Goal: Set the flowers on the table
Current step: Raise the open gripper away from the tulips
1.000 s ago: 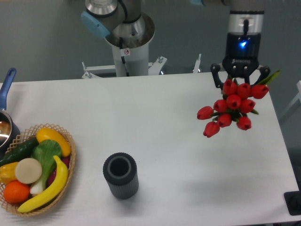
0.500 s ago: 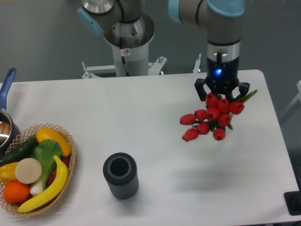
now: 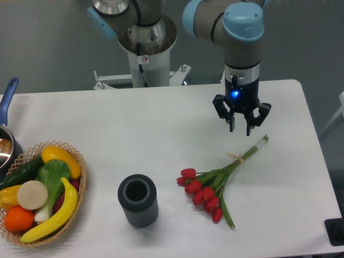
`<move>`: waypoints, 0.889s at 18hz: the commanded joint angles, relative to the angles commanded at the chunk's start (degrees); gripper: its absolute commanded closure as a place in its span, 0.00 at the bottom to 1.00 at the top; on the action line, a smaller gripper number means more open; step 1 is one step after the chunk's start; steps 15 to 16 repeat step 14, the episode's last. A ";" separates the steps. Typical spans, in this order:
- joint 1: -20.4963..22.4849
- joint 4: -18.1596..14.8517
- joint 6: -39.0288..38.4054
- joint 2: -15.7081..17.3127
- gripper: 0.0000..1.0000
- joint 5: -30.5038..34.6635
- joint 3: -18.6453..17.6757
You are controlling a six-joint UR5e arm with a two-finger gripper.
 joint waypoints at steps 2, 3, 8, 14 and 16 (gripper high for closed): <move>0.00 0.35 3.08 -0.96 0.00 -0.35 0.35; 0.00 0.53 2.74 -2.10 0.00 -0.44 1.66; 0.00 -0.17 8.69 -3.96 0.00 1.85 5.01; 1.58 -3.78 20.40 -3.25 0.00 3.96 4.75; 1.58 -3.78 20.40 -3.25 0.00 3.96 4.75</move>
